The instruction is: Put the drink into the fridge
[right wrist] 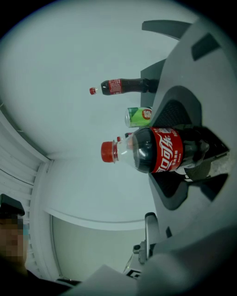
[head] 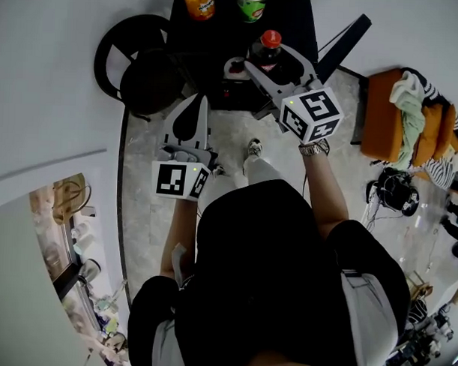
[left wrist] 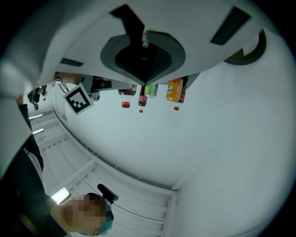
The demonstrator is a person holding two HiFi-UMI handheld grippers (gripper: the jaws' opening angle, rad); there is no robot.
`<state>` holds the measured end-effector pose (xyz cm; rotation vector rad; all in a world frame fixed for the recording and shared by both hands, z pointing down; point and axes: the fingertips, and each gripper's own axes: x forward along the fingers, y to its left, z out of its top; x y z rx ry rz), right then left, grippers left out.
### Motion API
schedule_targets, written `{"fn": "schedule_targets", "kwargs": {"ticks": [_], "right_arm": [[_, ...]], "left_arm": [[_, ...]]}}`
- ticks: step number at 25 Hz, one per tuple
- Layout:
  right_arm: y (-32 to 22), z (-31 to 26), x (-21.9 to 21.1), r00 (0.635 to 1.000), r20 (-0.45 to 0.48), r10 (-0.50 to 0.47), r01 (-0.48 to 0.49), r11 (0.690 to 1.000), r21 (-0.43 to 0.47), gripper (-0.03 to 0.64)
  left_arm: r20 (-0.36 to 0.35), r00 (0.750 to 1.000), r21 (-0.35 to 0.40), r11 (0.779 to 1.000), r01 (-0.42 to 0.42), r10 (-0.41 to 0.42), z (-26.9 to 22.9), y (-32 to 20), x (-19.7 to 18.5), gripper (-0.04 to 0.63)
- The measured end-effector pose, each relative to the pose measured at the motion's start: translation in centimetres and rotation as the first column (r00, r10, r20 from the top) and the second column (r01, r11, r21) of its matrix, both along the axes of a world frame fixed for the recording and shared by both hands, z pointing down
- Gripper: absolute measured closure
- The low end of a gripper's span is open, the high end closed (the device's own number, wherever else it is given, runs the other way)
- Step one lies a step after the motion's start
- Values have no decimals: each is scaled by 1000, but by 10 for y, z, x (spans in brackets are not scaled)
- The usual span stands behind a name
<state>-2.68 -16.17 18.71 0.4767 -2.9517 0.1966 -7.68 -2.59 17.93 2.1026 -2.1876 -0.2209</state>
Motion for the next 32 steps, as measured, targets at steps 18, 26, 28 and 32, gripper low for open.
{"fn": "schedule_targets", "kwargs": {"ticks": [18,26,28,32], "right_arm": [[103,107,-23,995,-102,18,-30,993,-115,322],[110,171,-22,985,-157,67,-90,985,-149,322],[110,187,-25,984,-163,69,-94,984,-150,322],[103,216,-29,983,-162,82,-106,984,-143,322]], "left_arm": [[-81,997,-65,998,-13,8,77,77,-38,586],[-87,996,-62,998,12,-18,124,73,-53,586],[-75,997,-63,998,13,-18,136,73,-55,586],[-93,995,-62,998,16,-22,160,68,-57,586]]}}
